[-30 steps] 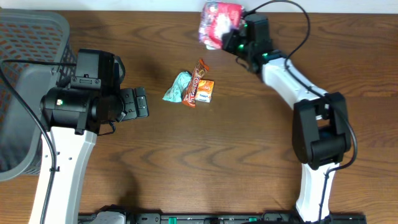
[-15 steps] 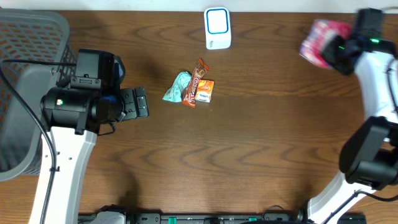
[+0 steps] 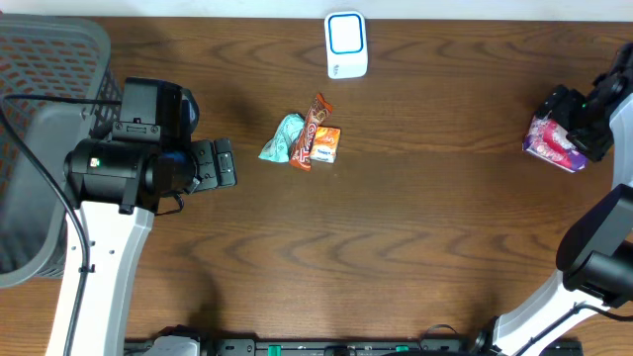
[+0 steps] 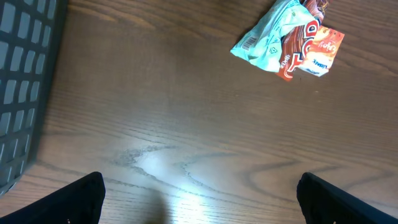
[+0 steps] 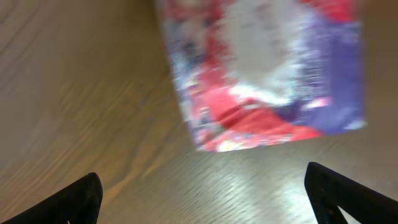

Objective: Scan the item barcode
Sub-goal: 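Carry the purple pack to the far right and lower it onto the table, then open the right gripper and move it back toward the items by the scanner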

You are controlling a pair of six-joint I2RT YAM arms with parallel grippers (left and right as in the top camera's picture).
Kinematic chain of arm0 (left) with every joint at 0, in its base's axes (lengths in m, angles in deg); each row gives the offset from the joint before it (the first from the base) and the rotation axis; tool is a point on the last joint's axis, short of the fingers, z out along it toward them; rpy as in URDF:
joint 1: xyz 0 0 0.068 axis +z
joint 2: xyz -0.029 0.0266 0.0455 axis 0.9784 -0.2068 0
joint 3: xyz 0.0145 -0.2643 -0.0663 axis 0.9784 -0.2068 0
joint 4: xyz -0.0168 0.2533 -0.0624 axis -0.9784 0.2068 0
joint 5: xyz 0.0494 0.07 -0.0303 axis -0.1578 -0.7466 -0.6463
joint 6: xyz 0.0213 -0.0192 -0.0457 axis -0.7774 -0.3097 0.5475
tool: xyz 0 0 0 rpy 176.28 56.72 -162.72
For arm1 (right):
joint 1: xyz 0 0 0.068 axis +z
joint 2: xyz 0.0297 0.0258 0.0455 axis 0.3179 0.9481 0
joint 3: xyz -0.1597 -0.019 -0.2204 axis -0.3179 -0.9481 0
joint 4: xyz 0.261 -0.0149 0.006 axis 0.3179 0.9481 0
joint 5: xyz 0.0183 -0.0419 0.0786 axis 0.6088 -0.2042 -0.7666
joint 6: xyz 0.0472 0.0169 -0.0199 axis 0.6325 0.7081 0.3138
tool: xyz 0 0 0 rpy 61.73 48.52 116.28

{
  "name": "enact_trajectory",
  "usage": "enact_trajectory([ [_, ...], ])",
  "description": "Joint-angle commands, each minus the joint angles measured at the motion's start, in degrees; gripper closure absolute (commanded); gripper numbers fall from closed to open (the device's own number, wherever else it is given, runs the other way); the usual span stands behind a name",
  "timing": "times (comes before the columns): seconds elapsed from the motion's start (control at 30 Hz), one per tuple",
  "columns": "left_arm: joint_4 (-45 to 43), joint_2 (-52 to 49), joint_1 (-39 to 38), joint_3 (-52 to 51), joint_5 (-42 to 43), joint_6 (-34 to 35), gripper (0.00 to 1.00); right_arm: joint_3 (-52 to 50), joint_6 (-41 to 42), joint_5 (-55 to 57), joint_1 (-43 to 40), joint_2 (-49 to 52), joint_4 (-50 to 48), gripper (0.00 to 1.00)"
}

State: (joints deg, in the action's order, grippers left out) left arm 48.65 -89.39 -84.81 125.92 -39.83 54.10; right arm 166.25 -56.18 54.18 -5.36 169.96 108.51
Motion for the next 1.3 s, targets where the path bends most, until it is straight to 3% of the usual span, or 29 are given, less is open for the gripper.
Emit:
enact_trajectory([
  [0.0, 0.2, -0.2, 0.3, 0.3, -0.5, 0.3, 0.02, 0.3, -5.4, -13.4, 1.4, 0.1, 0.2, 0.01],
  [0.1, 0.2, -0.2, 0.3, 0.3, -0.5, 0.3, 0.02, 0.3, -5.8, -18.4, 2.8, 0.1, 0.2, 0.14],
  [0.23, 0.2, -0.2, 0.3, 0.3, -0.5, 0.3, 0.02, 0.3, -5.8, -12.5, 5.2, 0.2, 0.2, 0.67],
  [0.3, 0.2, -0.2, 0.3, 0.3, -0.5, 0.3, 0.02, 0.2, -5.7, -5.6, 6.7, 0.2, 0.1, 0.75],
  [0.53, 0.2, -0.2, 0.3, 0.3, -0.5, 0.3, 0.02, -2.9, -5.7, 6.4, 9.4, 0.2, -4.2, 0.88],
  [0.73, 0.2, -0.2, 0.3, 0.3, -0.5, 0.3, 0.02, -10.0, -5.7, 7.6, 9.3, 0.2, -15.3, 0.85],
  [0.93, 0.2, -0.2, 0.3, 0.3, -0.5, 0.3, 0.02, -14.0, -2.9, 17.9, 8.3, 0.2, -20.4, 0.76],
  [1.03, 0.2, -0.2, 0.3, 0.3, -0.5, 0.3, 0.02, -14.7, -2.9, 17.3, 7.1, 0.2, -20.9, 0.84],
  [1.13, 0.2, -0.2, 0.3, 0.3, -0.5, 0.3, 0.02, -15.8, -2.9, 14.7, 6.0, 0.2, -22.3, 0.98],
  [1.27, 0.2, -0.2, 0.3, 0.3, -0.5, 0.3, 0.02, -17.1, -2.9, 13.3, 5.4, 0.2, -23.9, 0.99],
])
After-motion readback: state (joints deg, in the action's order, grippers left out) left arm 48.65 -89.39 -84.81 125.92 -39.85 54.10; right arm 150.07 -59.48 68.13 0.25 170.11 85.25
